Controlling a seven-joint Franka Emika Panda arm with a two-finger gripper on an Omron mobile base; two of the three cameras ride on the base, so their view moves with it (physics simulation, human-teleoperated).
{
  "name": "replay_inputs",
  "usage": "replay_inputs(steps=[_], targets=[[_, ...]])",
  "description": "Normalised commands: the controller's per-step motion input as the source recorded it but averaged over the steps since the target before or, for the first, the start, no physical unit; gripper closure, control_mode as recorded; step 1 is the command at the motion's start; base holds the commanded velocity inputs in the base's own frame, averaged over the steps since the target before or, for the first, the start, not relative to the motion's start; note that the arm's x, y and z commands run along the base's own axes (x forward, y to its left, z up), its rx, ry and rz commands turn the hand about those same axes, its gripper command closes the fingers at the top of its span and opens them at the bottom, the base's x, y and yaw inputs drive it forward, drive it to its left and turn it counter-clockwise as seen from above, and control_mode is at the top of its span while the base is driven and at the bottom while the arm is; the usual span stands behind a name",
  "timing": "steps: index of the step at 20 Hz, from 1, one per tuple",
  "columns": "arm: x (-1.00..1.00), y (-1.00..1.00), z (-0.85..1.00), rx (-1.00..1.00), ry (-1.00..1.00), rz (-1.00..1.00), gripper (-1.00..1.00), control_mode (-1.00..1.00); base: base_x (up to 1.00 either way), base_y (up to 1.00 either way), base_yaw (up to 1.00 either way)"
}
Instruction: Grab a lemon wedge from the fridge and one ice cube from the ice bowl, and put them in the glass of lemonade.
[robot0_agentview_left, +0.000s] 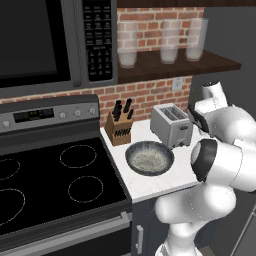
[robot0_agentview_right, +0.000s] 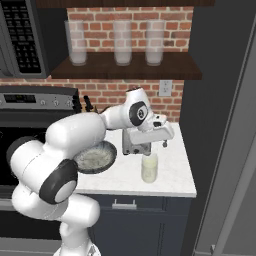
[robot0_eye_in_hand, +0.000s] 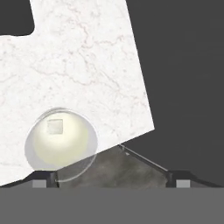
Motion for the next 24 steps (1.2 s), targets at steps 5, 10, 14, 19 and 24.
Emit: replay_inputs(steps=[5,10,14,19,24], targets=[[-0.48,0.43,0.12,0.13,-0.31,0.0,-1.0,-1.0,0.0,0.0,0.0],[-0.44,0.92,0.08,0.21,-0.44,0.0,-1.0,-1.0,0.0,0.0,0.0],[-0.57,0.95,0.41,0.17,-0.35,0.0,-1.0,-1.0,0.0,0.0,0.0],[-0.78,0.42,0.56,0.18,-0.11,0.0,-1.0,-1.0,0.0,0.0,0.0],[-0.88,0.32,0.05,0.04,0.0,0.06,-1.0,-1.0,0.0,0.0,0.0]])
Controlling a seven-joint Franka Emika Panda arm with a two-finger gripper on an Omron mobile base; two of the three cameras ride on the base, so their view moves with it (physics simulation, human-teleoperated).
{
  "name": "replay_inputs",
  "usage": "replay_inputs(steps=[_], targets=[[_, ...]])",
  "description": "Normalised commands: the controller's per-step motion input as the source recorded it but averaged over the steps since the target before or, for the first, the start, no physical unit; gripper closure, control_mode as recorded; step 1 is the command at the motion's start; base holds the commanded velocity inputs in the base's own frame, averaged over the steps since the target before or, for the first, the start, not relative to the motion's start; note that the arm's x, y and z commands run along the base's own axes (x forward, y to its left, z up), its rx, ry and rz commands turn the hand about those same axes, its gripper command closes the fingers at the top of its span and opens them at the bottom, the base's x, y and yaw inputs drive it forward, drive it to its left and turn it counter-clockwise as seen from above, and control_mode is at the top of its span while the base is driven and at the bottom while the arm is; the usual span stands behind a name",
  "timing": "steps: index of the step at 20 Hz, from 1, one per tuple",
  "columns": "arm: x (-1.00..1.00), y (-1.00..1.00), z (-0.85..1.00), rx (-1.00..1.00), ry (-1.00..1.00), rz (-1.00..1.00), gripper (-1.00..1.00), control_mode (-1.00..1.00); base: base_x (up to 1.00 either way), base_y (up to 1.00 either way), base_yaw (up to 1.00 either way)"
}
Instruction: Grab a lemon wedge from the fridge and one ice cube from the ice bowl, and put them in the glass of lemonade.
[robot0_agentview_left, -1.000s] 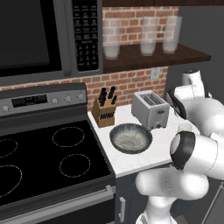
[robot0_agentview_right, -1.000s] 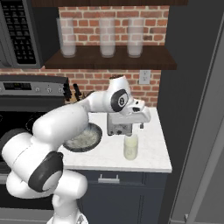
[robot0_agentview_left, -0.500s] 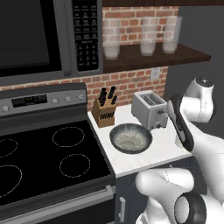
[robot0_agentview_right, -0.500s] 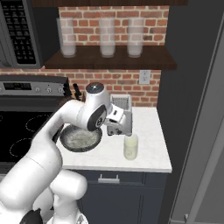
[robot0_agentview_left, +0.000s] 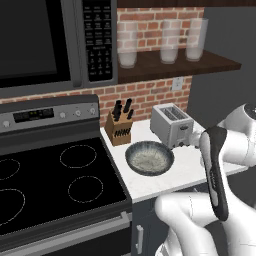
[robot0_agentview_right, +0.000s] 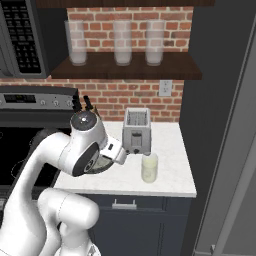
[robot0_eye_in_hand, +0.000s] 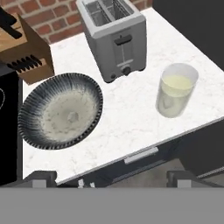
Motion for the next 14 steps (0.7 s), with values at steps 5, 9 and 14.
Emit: replay_inputs(steps=[5,9,14], targets=[[-0.63,0.64,0.0,0.0,0.03,0.11,-1.0,-1.0,0.0,0.0,0.0],[-0.26,0.66,0.01,-0.02,0.07,0.1,-1.0,-1.0,0.0,0.0,0.0],[0.0,0.56,0.0,-0.06,0.12,0.07,-1.0,-1.0,0.0,0.0,0.0]])
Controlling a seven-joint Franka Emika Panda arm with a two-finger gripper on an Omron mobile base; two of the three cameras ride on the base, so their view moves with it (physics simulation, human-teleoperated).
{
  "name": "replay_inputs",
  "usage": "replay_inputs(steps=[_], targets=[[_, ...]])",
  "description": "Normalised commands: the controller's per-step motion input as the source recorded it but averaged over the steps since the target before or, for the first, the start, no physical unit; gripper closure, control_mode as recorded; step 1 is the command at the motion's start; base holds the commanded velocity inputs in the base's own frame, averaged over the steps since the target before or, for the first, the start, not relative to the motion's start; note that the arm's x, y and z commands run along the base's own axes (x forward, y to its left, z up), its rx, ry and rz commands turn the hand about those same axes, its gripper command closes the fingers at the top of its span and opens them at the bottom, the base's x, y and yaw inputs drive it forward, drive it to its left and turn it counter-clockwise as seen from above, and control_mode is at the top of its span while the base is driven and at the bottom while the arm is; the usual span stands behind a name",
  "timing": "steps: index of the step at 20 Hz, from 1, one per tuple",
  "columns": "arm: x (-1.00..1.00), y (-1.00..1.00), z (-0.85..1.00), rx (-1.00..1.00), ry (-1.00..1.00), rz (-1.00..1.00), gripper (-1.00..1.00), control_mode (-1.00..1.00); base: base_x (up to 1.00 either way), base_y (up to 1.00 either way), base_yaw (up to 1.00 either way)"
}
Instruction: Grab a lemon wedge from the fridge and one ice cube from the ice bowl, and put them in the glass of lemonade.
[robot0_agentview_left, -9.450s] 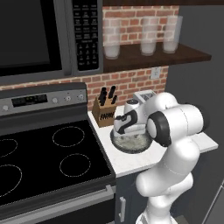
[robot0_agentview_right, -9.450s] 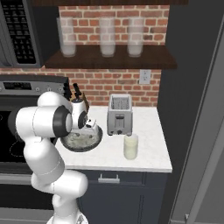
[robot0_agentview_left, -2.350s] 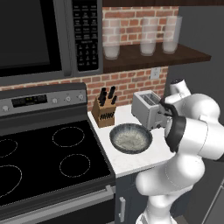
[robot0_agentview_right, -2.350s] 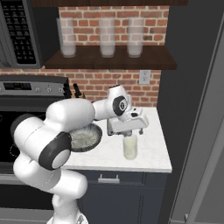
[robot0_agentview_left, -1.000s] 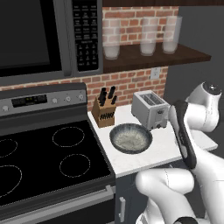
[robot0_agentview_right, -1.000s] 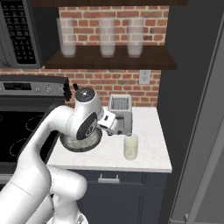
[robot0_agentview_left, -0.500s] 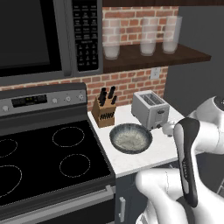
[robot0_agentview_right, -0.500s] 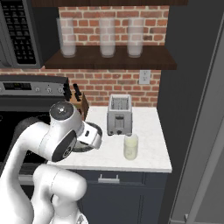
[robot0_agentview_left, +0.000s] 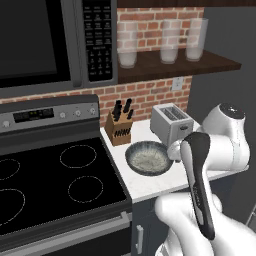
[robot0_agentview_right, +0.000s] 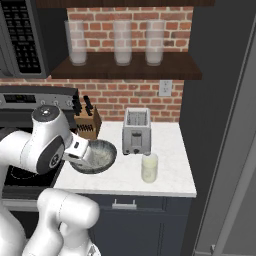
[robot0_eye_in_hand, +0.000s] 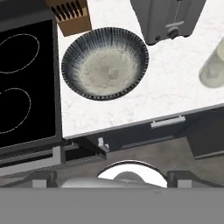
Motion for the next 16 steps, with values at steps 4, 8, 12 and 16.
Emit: replay_inputs(steps=[4,8,12,16], targets=[[0.0,0.47,0.0,-0.07,0.01,0.1,-1.0,-1.0,0.0,0.0,0.0],[-0.04,0.59,0.0,-0.06,0.02,0.11,-1.0,-1.0,0.0,0.0,0.0],[-0.04,0.44,0.0,-0.04,0.07,0.07,-1.0,-1.0,0.0,0.0,0.0],[0.0,0.14,0.0,-0.01,0.06,0.0,-1.0,-1.0,0.0,0.0,0.0]])
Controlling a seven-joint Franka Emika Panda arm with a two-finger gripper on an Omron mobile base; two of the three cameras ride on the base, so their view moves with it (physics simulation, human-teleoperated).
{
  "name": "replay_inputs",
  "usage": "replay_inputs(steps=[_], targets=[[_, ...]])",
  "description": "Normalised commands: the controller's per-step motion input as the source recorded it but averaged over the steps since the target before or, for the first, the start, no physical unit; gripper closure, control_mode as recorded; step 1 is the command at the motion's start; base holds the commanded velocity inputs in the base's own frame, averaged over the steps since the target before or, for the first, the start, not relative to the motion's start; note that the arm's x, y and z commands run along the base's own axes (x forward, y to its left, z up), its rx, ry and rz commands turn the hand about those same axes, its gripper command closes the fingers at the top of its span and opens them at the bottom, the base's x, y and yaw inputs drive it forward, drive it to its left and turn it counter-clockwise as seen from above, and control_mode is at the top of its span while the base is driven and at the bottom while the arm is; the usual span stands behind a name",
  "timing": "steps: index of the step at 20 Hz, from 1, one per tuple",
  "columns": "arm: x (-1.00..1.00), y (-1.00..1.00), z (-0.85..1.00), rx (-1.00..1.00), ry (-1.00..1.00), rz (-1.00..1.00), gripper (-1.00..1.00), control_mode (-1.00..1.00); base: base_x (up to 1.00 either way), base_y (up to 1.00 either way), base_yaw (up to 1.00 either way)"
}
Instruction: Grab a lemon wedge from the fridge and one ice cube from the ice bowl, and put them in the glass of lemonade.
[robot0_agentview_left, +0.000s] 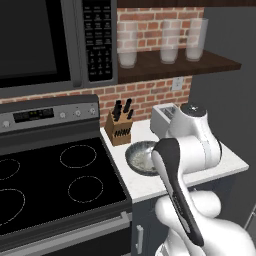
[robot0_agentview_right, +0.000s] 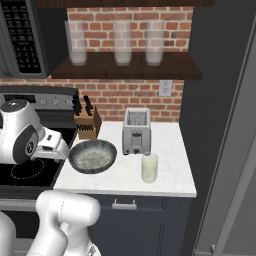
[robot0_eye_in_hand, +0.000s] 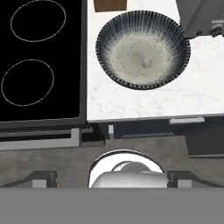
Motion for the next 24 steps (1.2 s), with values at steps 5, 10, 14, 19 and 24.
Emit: replay_inputs(steps=[5,10,14,19,24], targets=[[-0.25,-0.27,0.0,0.0,-0.05,0.0,-1.0,-1.0,0.0,0.0,0.0],[-0.34,-0.48,-0.16,0.0,-0.13,0.0,-1.0,-1.0,0.0,0.0,0.0],[-0.3,-0.17,-0.21,0.0,-0.07,0.0,-1.0,1.0,-0.44,-0.21,0.0],[0.0,0.0,0.0,0.0,0.0,0.0,-1.0,1.0,-1.0,-0.43,0.01],[0.0,0.0,0.0,0.0,0.0,0.0,-1.0,1.0,-0.99,-0.56,0.08]])
